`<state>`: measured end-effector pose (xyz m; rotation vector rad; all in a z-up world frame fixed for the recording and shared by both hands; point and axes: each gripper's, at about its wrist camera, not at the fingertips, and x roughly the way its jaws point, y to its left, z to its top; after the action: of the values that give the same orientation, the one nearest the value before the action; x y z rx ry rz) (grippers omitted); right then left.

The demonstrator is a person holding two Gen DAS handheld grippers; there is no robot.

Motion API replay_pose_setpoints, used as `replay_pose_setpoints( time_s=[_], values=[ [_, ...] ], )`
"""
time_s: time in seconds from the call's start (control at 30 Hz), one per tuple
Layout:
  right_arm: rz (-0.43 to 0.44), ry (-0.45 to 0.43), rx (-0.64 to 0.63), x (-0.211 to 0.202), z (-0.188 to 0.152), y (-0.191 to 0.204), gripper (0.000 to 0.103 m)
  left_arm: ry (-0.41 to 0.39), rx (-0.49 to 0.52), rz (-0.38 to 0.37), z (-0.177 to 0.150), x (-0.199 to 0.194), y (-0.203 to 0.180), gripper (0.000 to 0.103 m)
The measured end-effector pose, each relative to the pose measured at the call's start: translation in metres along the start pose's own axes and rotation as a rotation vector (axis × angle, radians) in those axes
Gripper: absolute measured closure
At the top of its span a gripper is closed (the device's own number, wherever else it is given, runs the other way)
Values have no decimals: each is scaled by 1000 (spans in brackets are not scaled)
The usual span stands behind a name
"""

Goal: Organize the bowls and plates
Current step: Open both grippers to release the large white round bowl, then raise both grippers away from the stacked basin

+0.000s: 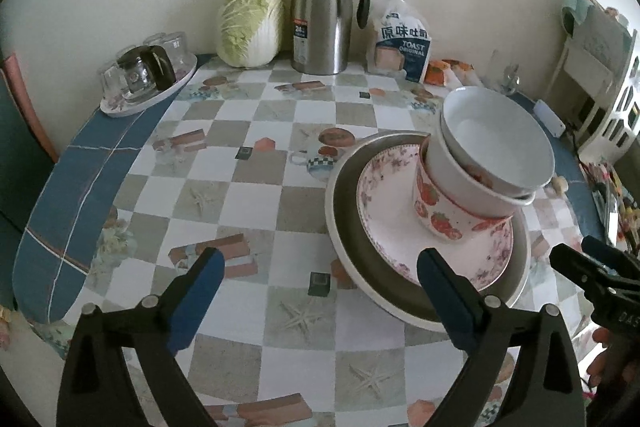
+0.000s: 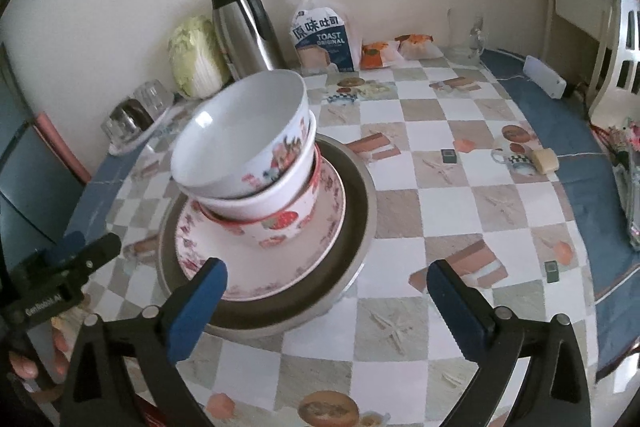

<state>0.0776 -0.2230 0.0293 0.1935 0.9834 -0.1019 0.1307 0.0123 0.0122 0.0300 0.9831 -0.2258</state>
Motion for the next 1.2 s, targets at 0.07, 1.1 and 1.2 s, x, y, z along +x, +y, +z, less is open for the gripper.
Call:
replay_pose_setpoints(
  time_s=[0.07,1.1,1.2],
  values=[
    [-3,4,-1,0,-2,0,1,-7,-2,-3,0,-1,2,6],
    [-45,42,5,6,-10,-4,1,48,42,-32,-3,7,-5,6],
    [-44,44,6,6,-10,-5,1,52,42,-24,-3,8,-5,6]
  ],
)
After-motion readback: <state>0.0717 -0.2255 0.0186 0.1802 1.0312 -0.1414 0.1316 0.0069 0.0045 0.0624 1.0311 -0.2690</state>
